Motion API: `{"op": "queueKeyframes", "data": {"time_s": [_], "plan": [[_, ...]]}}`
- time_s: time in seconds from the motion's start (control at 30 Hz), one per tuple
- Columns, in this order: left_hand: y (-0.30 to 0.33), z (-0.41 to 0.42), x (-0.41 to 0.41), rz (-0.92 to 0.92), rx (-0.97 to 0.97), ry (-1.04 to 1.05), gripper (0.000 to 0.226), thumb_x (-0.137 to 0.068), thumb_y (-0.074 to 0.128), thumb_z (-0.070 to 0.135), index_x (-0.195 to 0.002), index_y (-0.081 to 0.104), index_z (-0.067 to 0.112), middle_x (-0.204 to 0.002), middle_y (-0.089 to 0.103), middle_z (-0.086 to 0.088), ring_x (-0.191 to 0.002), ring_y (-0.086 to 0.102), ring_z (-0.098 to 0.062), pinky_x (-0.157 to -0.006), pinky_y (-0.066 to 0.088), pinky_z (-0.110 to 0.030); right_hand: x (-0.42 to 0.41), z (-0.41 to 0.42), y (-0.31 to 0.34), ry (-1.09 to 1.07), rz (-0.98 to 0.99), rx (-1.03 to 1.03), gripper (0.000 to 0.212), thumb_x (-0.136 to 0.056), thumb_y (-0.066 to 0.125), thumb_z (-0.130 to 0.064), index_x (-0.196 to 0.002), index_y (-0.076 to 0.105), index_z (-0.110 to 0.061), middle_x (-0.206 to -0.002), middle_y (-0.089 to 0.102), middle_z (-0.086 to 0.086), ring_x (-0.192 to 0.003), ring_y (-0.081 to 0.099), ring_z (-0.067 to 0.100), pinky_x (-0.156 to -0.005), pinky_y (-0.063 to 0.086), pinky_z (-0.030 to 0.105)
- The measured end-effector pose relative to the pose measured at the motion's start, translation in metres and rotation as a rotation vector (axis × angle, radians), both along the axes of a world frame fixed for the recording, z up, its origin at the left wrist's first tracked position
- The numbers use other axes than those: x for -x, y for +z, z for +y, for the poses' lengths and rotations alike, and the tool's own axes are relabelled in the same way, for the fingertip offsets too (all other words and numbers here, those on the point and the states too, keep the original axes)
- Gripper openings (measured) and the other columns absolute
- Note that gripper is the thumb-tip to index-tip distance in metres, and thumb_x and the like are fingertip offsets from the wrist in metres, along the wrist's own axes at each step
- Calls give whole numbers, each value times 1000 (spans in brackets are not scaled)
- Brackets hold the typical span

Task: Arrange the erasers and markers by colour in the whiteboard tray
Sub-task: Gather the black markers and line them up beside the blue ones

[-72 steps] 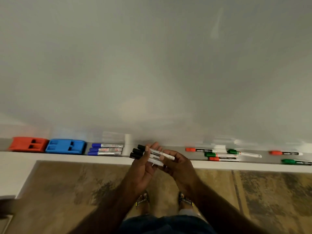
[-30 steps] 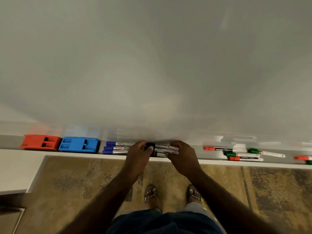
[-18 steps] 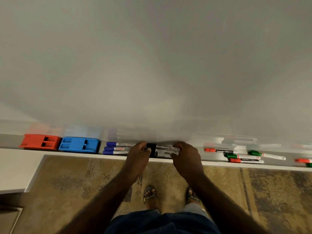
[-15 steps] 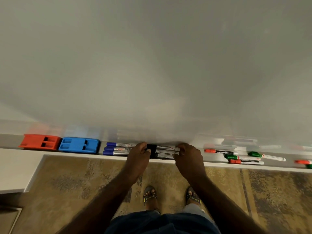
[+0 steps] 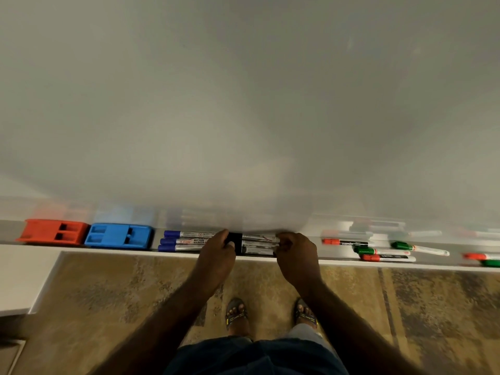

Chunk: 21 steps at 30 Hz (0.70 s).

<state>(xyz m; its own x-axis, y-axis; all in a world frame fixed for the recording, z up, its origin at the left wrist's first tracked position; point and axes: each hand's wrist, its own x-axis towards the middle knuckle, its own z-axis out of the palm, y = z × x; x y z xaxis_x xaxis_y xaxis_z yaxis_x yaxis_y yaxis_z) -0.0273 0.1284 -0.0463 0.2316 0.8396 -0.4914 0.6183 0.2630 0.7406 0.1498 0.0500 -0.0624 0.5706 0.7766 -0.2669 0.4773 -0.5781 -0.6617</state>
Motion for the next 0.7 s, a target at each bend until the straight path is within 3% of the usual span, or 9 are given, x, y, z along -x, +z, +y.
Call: {"op": "queueKeyframes", "data": {"time_s": [0.1,0.17,0.23,0.37,0.43,0.53,0.6,0.7], "plan": [[2,0,1,3,-12,-8,29,-103,49,14,-129,61,13,-104,61,7,-84,50,8,-67,38,-17,-2,-1,-1,-32,77,4,32,-81,75,-6,-110,77,-19,-85,69,-17,-75,61,-8,-66,40,0],[4,0,0,2,-14,3,30,-103,49,14,-130,60,12,-106,58,7,-85,53,2,-69,41,-21,-2,-1,-1,-44,119,-5,31,-81,77,-7,-110,77,-20,-83,67,-20,-78,63,-8,-70,47,6],[5,0,0,7,-14,-2,29,-103,49,14,-129,61,14,-108,61,5,-87,55,-2,-69,42,-22,-2,0,-2,-56,144,-12,31,-81,79,-10,-110,77,-21,-85,70,-17,-80,65,-5,-72,52,10],[6,-1,-2,24,-18,-11,28,-103,49,14,-127,62,15,-111,64,0,-86,54,3,-66,40,-17,-2,0,-6,-80,157,-23,32,-81,82,-12,-111,77,-21,-89,72,-14,-80,64,-8,-61,43,-2],[6,-1,-2,36,-36,-5,29,-103,50,14,-130,61,12,-111,61,2,-83,51,4,-66,38,-17,-2,0,-7,-80,158,-27,33,-81,82,-12,-113,76,-20,-95,75,-10,-82,66,-5,-68,46,2],[9,-2,-1,42,-46,7,32,-103,51,15,-133,59,12,-111,58,7,-90,56,-6,-74,43,-23,-3,-1,-8,-70,160,-24,35,-82,81,-11,-116,76,-20,-102,77,-6,-86,68,-1,-72,48,6],[11,-2,1,37,-49,3,26,-103,52,17,-126,63,13,-107,64,8,-96,61,-14,-77,50,-29,-3,-1,-8,-74,170,-30,35,-82,81,-11,-116,76,-20,-103,77,-6,-86,68,0,-70,46,3],[16,-1,5,41,-89,4,12,-102,55,20,-103,66,24,-88,62,11,-87,62,-12,-66,45,-20,-1,-4,-3,-83,141,-51,29,-84,80,-13,-111,77,-20,-97,76,-11,-82,66,-4,-68,45,3]]}}
